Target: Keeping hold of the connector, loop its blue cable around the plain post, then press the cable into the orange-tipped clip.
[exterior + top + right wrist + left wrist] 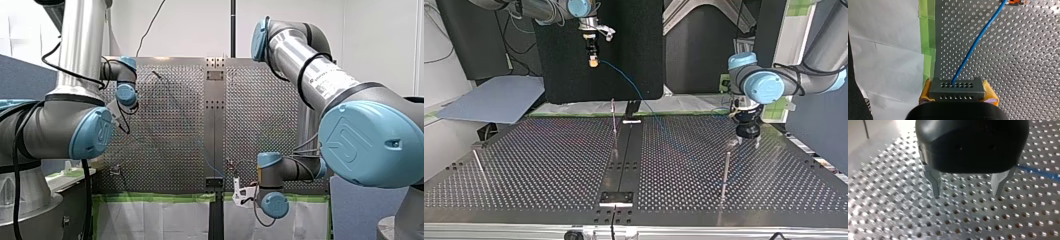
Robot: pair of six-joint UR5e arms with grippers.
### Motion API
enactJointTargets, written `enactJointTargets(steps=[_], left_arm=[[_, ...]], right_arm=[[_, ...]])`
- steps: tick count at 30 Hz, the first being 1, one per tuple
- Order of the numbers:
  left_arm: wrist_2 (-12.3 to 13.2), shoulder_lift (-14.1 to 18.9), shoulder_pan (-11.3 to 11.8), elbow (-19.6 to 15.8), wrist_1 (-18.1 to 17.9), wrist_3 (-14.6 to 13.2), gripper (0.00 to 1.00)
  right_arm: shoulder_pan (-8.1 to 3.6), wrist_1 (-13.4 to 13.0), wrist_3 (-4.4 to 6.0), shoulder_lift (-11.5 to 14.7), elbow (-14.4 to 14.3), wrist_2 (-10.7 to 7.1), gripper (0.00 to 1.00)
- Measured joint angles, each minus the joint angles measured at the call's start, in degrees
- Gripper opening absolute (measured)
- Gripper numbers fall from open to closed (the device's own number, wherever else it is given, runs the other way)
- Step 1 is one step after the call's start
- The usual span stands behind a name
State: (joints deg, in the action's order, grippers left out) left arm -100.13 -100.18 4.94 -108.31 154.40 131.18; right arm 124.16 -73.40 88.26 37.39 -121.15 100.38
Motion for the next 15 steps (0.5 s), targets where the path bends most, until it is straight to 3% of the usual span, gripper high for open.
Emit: enactJointTargets(steps=[7, 15], left_arm=[[-0.1, 0.8, -0.4, -0.1, 0.5, -1.1, 1.0], [3.3, 1.2, -1.1, -0.4, 3.6, -2.2, 1.0]], right_arm=[[0.01, 0.0, 0.0, 0.0, 0.0, 0.0, 0.0], [0.0, 0.0, 0.0, 0.0, 0.0, 0.0, 0.0]])
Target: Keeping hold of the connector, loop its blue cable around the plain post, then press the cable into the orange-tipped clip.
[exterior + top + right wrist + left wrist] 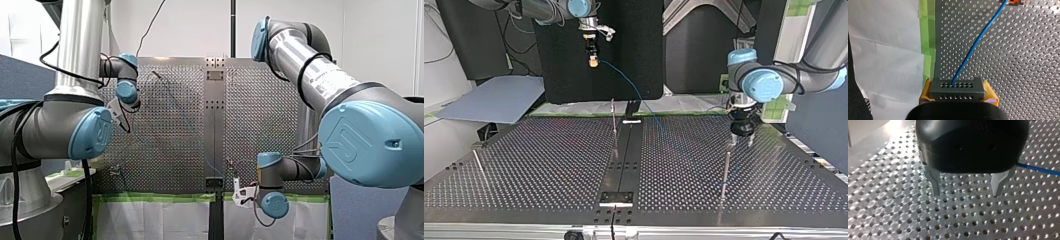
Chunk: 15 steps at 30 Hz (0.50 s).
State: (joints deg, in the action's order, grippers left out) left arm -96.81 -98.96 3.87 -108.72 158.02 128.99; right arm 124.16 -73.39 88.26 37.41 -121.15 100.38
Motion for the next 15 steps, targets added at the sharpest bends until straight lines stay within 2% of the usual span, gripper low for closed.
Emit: enactJointTargets(steps=[15], left_arm=[[2.0, 5.0, -0.1, -2.6, 0.8, -0.5, 1.0]], right_arm=[[0.06, 0.1, 0.0, 0.0, 0.0, 0.0, 0.0]])
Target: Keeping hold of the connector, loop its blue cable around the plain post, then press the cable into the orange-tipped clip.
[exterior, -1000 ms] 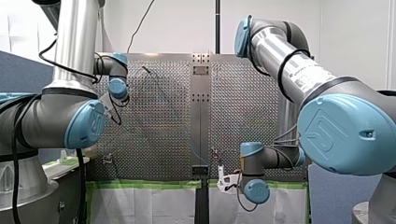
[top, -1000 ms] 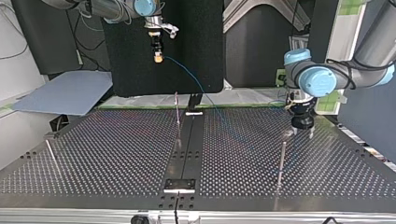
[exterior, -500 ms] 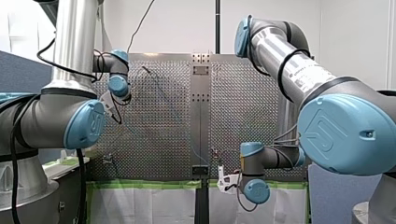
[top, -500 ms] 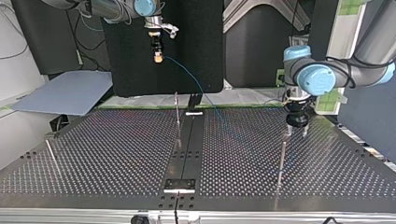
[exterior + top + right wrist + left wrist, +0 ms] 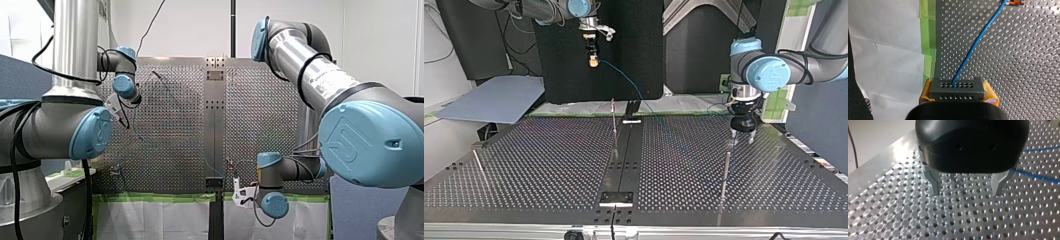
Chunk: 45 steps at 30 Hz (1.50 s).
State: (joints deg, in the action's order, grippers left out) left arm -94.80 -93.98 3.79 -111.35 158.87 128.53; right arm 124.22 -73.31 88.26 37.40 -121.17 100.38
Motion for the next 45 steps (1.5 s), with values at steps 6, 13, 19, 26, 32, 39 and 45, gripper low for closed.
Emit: enactJointTargets(steps=[6, 13, 19, 26, 32, 39, 45], left_arm=[[2.9, 0.3, -0.2, -0.1, 0.4, 0.5, 1.0], [6.5, 0.6, -0.2, -0.1, 1.5, 0.5, 1.0], [5.9, 2.7, 0.2, -0.2, 2.9, 0.3, 1.0], [4.7, 4.9, 0.5, -0.2, 3.9, -0.2, 1.0], [6.8, 7.9, 0.5, -1.0, 6.9, -2.1, 1.0], [9.8, 12.3, 0.3, -2.7, 8.9, -2.2, 1.0], [11.6, 16.0, 0.3, -1.7, 11.6, -3.6, 1.0]], right_arm=[[0.04, 0.0, 0.0, 0.0, 0.0, 0.0, 0.0], [0.09, 0.0, -0.02, 0.0, 0.0, 0.0, 0.0], [0.14, 0.0, -0.08, 0.0, 0.0, 0.0, 0.0], [0.17, 0.0, -0.08, 0.0, 0.0, 0.0, 0.0], [0.19, 0.0, -0.05, 0.0, 0.0, 0.0, 0.0], [0.17, 0.0, -0.01, 0.0, 0.0, 0.0, 0.0], [0.16, 0.0, 0.0, 0.0, 0.0, 0.0, 0.0]])
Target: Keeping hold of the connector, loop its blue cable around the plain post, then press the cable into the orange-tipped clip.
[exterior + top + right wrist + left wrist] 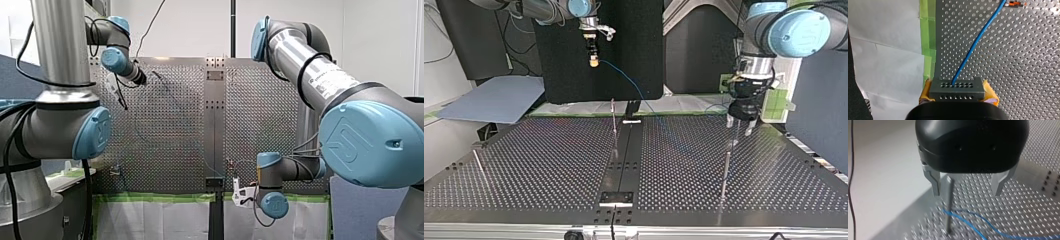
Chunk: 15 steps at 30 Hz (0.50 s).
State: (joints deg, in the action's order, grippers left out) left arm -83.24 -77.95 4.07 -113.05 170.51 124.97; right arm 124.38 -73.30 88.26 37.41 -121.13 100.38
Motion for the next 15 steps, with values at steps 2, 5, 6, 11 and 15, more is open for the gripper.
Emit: enactJointTargets(steps=[2, 5, 6, 11, 15], left_arm=[[0.1, 1.0, 0.0, 0.9, 1.1, -1.1, 1.0], [0.8, 1.7, -0.1, 2.5, 2.8, -2.6, 1.0], [1.1, 1.8, -0.1, 2.9, 3.2, -3.1, 1.0], [0.6, 1.8, -0.1, 5.4, 5.7, -5.6, 1.0], [-1.2, 0.6, -0.4, 7.5, 7.8, -7.6, 1.0]], right_arm=[[0.0, 0.1, 0.0, 0.0, 0.0, -0.04, 0.0], [-0.06, 0.3, 0.0, 0.0, 0.2, -0.07, 0.0], [-0.08, 0.4, -0.01, 0.0, 0.2, -0.07, 0.0], [-0.18, 0.9, -0.07, 0.0, 0.4, -0.08, 0.0], [-0.2, 1.2, -0.08, 0.0, 0.4, -0.09, 0.0]])
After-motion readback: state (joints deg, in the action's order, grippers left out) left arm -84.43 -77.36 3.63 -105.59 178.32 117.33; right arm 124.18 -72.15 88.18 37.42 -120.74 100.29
